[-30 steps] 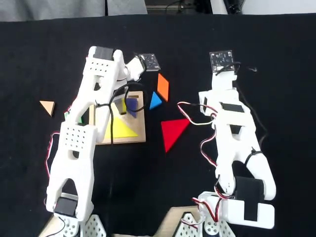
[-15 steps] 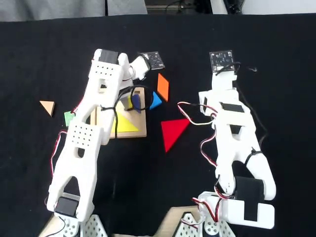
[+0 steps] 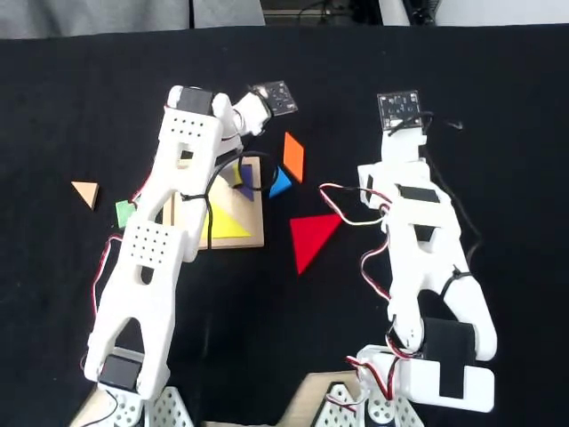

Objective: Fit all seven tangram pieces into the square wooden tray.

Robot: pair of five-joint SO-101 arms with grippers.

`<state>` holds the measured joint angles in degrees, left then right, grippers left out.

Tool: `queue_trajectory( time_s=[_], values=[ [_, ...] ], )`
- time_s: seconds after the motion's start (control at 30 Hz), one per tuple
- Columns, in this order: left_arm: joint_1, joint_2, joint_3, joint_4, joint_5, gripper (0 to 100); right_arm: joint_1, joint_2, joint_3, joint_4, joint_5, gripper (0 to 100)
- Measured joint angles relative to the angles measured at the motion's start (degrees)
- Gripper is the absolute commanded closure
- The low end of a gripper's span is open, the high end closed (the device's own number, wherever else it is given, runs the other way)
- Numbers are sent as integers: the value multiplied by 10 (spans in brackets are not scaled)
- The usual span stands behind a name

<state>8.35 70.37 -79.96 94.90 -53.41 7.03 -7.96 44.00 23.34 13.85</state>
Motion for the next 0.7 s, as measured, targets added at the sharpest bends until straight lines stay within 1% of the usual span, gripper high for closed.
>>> queue_trajectory(
  time_s=[0.13, 0.23, 0.33, 0.4, 0.53, 0.7],
  values=[
    [-8, -7, -59, 47, 22, 752, 0, 0, 0, 0, 0, 818],
    [-40, -50, -87, 54, 63, 752, 0, 0, 0, 0, 0, 818],
    [-72, -105, -89, 57, 116, 752, 0, 0, 0, 1, 0, 818],
    [-94, -146, -83, 58, 154, 752, -1, 0, 0, 19, 0, 818],
    [-137, -250, -11, 59, 190, 752, -25, -31, 1, 71, 1, 818],
    [-193, -404, 172, 59, 232, 752, -41, -113, 51, 85, 0, 818]
  ],
)
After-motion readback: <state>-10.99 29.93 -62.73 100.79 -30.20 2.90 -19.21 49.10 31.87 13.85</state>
